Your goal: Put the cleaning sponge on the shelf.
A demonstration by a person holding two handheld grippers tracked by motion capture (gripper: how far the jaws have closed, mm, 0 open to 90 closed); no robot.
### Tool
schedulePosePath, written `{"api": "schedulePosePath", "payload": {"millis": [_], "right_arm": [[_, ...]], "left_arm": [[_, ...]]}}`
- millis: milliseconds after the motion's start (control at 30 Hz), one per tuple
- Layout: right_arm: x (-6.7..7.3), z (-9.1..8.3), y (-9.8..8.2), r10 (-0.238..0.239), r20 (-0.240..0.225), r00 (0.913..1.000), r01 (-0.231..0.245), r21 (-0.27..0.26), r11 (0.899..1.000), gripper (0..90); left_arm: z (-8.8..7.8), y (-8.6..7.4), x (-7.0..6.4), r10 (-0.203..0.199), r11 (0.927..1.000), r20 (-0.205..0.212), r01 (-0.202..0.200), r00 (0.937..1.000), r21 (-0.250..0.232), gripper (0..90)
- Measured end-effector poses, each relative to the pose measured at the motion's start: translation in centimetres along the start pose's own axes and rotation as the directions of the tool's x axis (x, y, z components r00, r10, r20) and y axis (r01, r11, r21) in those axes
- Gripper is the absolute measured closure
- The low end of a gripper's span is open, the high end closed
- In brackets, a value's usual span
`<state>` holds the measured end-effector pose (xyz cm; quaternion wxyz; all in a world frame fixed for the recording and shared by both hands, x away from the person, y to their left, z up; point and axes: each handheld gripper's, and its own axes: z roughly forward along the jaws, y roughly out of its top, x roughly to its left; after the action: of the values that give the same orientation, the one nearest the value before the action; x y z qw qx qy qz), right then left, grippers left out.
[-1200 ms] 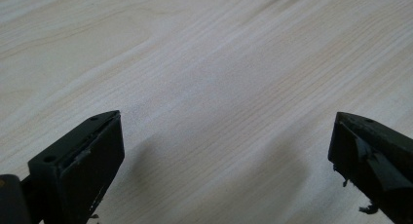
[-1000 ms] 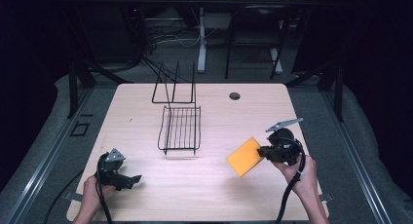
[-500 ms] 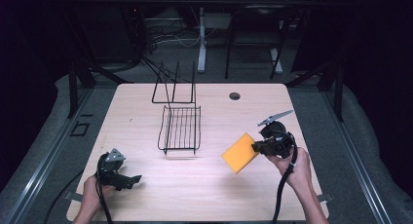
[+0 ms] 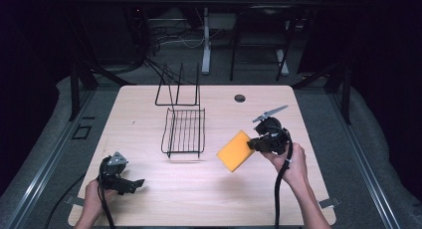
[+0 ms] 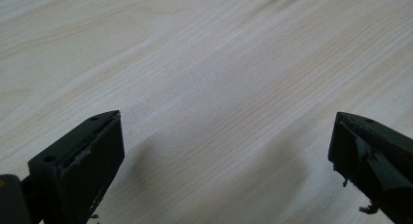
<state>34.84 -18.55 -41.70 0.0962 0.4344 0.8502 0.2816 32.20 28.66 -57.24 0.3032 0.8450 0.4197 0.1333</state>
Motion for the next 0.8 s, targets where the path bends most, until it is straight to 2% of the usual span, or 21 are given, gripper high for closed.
{"api": "schedulePosePath", "payload": {"millis": [800], "right_arm": [[1.8,1.6,3.3,-0.035,-0.060,0.9976,0.033,-0.036,0.999,83.8]], "left_arm": [[0.0,0.0,0.0,-0.006,1.0000,0.002,0.006,1.0000,-0.002,0.1]]}}
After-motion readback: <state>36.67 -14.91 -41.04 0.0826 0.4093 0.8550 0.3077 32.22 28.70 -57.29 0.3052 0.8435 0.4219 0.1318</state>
